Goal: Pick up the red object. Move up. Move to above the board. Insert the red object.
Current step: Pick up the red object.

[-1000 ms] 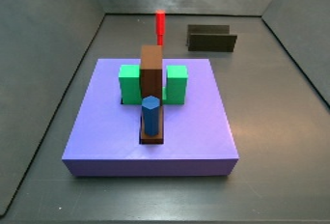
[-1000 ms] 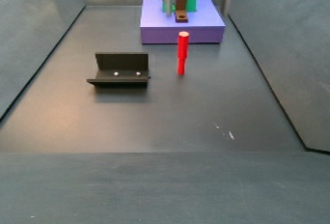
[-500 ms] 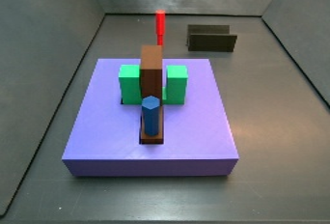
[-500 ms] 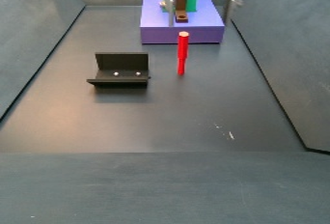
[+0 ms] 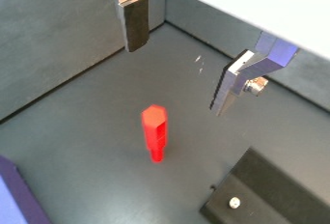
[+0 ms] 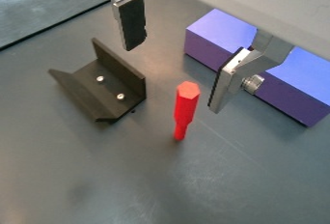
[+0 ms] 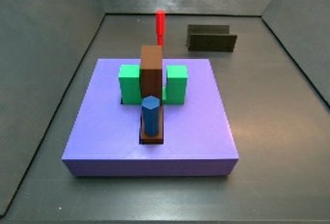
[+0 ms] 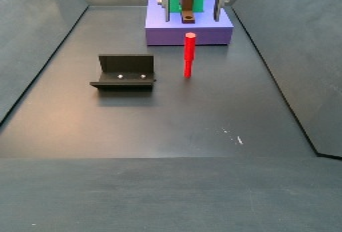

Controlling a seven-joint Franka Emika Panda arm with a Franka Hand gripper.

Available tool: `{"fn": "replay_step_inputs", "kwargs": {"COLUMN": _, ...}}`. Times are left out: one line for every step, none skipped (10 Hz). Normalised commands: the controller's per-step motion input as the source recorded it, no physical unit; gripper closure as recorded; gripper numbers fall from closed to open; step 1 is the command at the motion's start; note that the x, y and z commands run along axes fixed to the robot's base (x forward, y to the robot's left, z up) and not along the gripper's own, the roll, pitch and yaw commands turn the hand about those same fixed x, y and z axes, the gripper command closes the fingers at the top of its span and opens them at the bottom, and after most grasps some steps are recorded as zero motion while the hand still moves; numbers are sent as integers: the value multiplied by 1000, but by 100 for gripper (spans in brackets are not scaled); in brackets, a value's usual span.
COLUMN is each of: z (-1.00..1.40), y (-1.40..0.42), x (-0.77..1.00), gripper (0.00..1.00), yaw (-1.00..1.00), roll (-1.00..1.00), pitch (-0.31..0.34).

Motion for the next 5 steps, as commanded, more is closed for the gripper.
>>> {"fn": "replay_step_inputs", "kwargs": {"z": -240, "y": -183, "x": 37, "gripper": 0, "yaw": 0, "roll": -134, "pitch": -56}}
{"fn": "replay_step_inputs", "kwargs": {"z": -149, "y": -146, "x": 17, "gripper": 0, "yaw": 0, "roll": -136, "pitch": -39}}
{"fn": "replay_step_inputs", "kwargs": {"z": -43, "y": -9, "x": 0, "gripper": 0, "yaw": 0, "roll": -59, "pitch": -4}}
{"fn": "replay_step_inputs", "kwargs": {"z": -20, "y": 0, "x": 0, "gripper": 0, "yaw": 0, "roll": 0, "pitch": 0}}
{"fn": "replay_step_inputs", "kwargs": {"z": -83, "y": 0, "x": 0, "gripper": 0, "yaw": 0, "roll": -9, "pitch": 0}}
